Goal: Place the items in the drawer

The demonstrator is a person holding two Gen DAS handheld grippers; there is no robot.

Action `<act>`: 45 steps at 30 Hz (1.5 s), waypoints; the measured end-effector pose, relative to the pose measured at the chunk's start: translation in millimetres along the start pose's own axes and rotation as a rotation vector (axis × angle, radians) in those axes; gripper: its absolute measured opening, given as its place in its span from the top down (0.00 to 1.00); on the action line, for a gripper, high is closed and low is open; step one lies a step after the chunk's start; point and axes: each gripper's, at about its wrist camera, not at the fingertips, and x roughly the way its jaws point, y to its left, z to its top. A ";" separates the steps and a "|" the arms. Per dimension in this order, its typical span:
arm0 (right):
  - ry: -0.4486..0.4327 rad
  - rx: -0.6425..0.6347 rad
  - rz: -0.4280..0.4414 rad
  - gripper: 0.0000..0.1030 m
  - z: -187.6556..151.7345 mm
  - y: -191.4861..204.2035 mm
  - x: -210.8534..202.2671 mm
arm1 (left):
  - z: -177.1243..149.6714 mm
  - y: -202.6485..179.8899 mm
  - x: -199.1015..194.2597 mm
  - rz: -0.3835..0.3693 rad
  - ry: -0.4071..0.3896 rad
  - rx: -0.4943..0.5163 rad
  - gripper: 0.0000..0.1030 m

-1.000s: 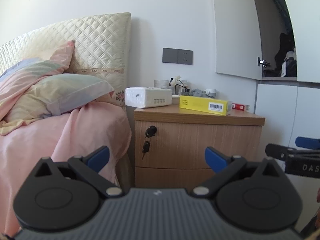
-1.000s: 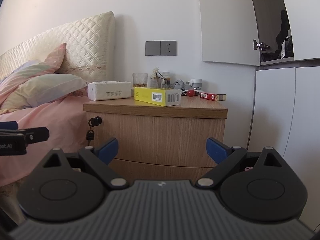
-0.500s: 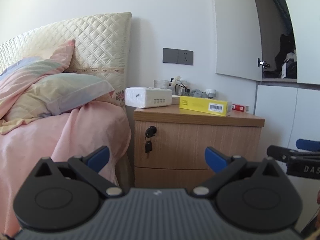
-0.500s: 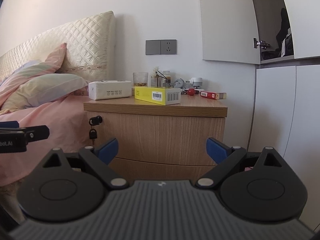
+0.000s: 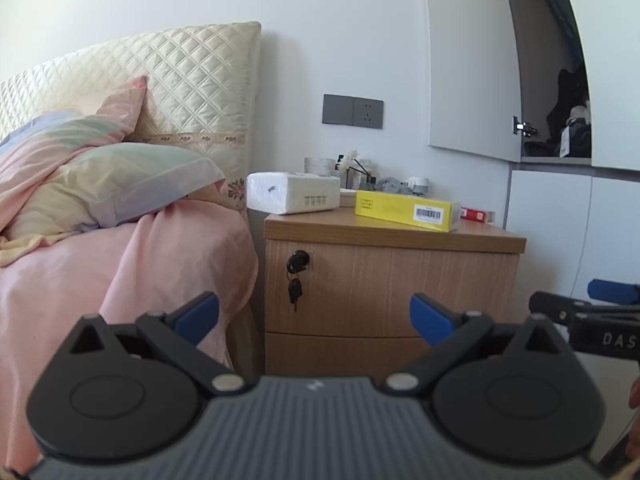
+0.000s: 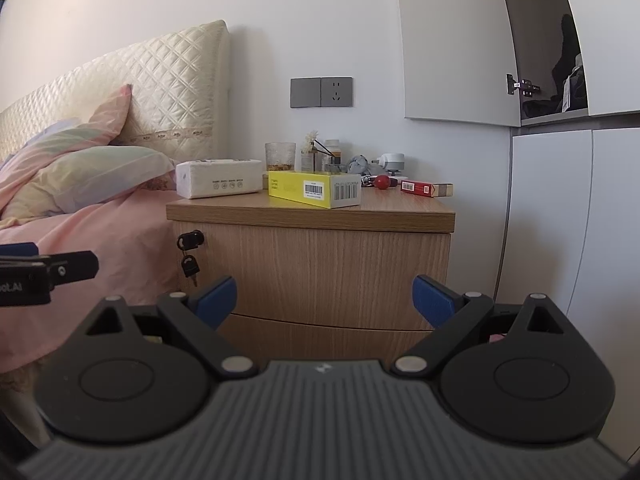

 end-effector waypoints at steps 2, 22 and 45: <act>-0.001 0.002 -0.003 0.06 -0.1 0.5 0.3 | -0.1 0.5 0.2 0.002 0.001 -0.004 0.00; -0.006 0.005 -0.001 0.06 -0.2 -1.5 -2.6 | -0.3 -2.0 -3.1 0.008 -0.009 0.012 0.00; -0.019 0.011 0.005 0.06 -2.5 -10.7 -4.8 | -0.7 -3.9 -3.9 0.012 -0.018 0.035 0.00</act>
